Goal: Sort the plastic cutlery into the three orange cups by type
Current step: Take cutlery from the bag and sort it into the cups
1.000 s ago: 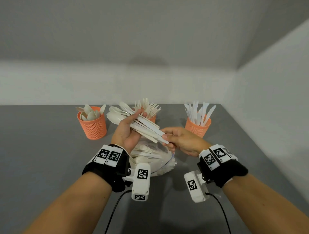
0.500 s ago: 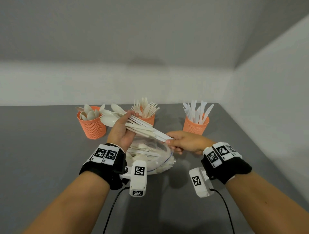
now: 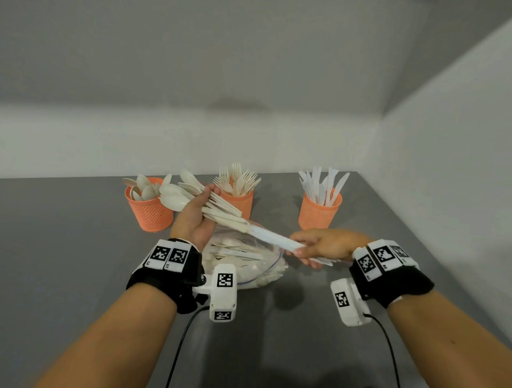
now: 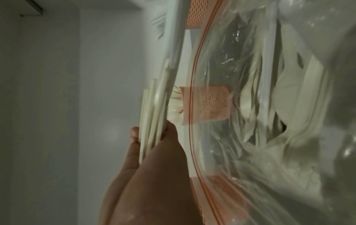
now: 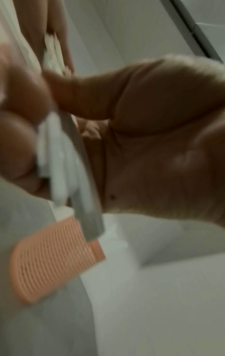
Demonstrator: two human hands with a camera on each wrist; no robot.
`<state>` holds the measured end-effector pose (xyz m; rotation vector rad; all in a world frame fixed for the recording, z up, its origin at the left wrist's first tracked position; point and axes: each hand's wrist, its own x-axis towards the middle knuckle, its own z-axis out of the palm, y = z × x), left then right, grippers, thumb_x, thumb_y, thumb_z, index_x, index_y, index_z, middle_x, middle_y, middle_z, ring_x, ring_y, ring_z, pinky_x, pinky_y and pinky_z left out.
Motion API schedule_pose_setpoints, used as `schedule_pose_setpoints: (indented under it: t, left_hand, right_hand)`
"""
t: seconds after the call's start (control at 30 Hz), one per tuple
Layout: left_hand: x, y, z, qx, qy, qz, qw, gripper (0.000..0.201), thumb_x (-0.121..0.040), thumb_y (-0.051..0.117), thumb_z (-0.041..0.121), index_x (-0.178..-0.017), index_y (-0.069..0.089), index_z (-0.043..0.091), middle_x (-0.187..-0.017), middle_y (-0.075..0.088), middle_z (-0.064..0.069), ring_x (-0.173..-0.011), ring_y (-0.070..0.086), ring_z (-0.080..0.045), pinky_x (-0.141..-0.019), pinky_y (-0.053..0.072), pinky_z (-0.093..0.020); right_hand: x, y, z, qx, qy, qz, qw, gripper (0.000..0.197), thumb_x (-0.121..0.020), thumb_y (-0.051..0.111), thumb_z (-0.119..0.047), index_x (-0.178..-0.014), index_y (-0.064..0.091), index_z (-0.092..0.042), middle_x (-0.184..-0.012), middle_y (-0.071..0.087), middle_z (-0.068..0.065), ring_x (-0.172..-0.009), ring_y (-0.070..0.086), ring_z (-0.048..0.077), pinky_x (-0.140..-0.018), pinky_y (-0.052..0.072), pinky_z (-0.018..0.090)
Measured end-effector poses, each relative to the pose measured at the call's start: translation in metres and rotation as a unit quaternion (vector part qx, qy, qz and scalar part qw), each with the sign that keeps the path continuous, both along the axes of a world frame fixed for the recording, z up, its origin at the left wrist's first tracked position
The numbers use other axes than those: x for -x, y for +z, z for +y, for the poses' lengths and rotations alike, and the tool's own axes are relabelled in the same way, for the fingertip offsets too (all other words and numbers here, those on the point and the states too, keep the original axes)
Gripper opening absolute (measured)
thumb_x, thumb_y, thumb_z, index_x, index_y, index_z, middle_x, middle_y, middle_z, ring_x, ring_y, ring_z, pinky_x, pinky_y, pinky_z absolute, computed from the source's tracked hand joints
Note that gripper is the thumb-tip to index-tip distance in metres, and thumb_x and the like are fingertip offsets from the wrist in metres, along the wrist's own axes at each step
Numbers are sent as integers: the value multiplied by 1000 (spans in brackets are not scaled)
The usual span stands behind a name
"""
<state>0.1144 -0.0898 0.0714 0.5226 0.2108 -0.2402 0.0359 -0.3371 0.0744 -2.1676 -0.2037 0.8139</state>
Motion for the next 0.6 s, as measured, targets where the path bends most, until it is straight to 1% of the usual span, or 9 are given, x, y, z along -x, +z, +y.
schedule_pose_setpoints:
  t: [0.1, 0.2, 0.23, 0.3, 0.37, 0.4, 0.5, 0.57, 0.6]
  left_hand:
    - [-2, -3, 3, -7, 0, -3, 1000, 13, -93, 51, 6, -83, 60, 6, -64, 71, -1, -64, 69, -8, -77, 56, -24]
    - [-3, -7, 1, -32, -41, -13, 999, 12, -92, 51, 8, -88, 62, 7, -81, 69, -2, -81, 65, -8, -82, 55, -27]
    - [-1, -8, -2, -48, -58, -17, 997, 12, -93, 51, 8, -89, 62, 7, -86, 67, -2, -86, 64, -8, -84, 53, -28]
    - [5, -8, -11, -79, -85, -26, 993, 14, -93, 50, 6, -89, 63, 6, -86, 69, -2, -85, 66, -8, -80, 55, -27]
    - [11, -6, -21, -88, -106, -39, 990, 17, -93, 48, 4, -84, 63, 4, -79, 70, -3, -74, 70, -8, -69, 58, -25]
    - [14, -5, -24, -93, -116, -44, 988, 20, -93, 47, 3, -82, 63, 5, -75, 71, -3, -71, 70, -8, -69, 59, -24]
    - [16, -5, -31, -135, -156, -69, 976, 19, -95, 44, 4, -90, 62, 7, -82, 72, 0, -75, 70, -7, -81, 54, -25]
    - [15, -7, -30, -149, -181, -80, 969, 15, -94, 48, 7, -103, 59, 4, -93, 67, -1, -79, 70, -6, -83, 53, -26]
    - [14, -7, -30, -147, -189, -86, 967, 20, -91, 53, 8, -110, 57, 3, -92, 67, -1, -80, 70, -7, -82, 53, -26]
  right_hand:
    - [7, -8, -24, 36, -6, 41, 998, 16, -97, 43, -9, -93, 52, -22, -71, 49, 0, -52, 48, 5, -57, 41, 23]
    - [5, -1, -34, -26, -96, -28, 995, 18, -97, 42, -9, -112, 50, -15, -77, 51, 2, -62, 49, 10, -62, 44, 24]
    - [-1, 3, -35, -66, -139, -88, 984, 22, -98, 41, -9, -117, 49, -12, -79, 52, 3, -66, 50, 12, -66, 45, 25]
    - [-14, 19, -35, -124, -229, -226, 939, 18, -98, 37, -8, -111, 50, -8, -79, 53, 1, -72, 51, 12, -78, 44, 30]
    - [-30, 34, -34, -166, -302, -327, 880, 15, -98, 35, -7, -98, 49, -14, -81, 53, 0, -79, 53, 13, -86, 43, 34]
    - [-38, 40, -35, -174, -329, -362, 855, 15, -98, 35, -7, -95, 45, -17, -84, 54, -2, -84, 54, 13, -89, 44, 35]
    - [-62, 40, -45, -145, -380, -415, 814, 9, -97, 36, -10, -104, 41, -10, -95, 50, -11, -101, 51, 16, -95, 43, 35]
    - [-75, 29, -51, -138, -413, -390, 811, 21, -97, 39, -13, -115, 40, -4, -100, 50, -7, -105, 50, 19, -99, 43, 39]
    - [-80, 22, -54, -137, -432, -361, 815, 26, -96, 41, -15, -119, 40, -3, -102, 50, -5, -106, 51, 20, -101, 43, 42]
